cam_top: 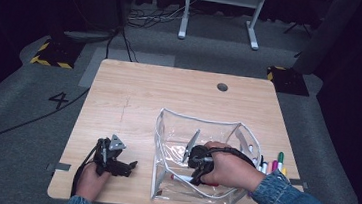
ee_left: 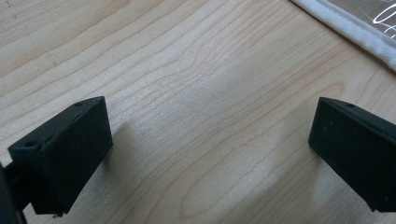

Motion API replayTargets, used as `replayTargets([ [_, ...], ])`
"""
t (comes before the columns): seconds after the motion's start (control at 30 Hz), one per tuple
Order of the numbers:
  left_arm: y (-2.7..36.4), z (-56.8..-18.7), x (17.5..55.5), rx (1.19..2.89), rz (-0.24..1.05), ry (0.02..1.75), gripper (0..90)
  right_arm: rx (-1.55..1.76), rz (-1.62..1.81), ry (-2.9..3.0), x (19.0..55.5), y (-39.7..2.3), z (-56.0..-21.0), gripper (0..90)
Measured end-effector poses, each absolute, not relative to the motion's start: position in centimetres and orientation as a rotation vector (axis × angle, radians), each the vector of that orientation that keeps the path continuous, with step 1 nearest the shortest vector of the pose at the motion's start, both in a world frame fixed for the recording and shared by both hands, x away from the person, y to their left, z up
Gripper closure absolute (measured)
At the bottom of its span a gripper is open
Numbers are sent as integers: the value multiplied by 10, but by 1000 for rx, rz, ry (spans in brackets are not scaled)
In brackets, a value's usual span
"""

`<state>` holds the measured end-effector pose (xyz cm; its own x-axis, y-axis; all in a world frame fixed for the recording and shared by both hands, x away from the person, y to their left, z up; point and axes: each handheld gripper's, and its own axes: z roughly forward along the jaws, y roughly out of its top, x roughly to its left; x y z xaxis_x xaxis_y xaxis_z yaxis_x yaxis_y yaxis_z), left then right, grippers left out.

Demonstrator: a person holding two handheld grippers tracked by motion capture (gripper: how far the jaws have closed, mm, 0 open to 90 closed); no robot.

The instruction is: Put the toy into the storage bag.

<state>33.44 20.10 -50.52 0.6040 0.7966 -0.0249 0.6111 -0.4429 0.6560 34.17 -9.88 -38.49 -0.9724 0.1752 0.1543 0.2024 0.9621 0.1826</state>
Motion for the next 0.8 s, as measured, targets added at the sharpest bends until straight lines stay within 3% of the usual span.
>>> replayTargets([
  [0.2,201,-505,334,2201,382,1106,0,-314,-353,-2972,342,-102,-377,684],
  [0.4,201,-505,335,2204,384,1101,0,-373,-536,-3003,341,-112,-348,659],
  [0.8,201,-505,334,2200,383,1106,0,-584,-924,-3048,337,-177,-284,622],
])
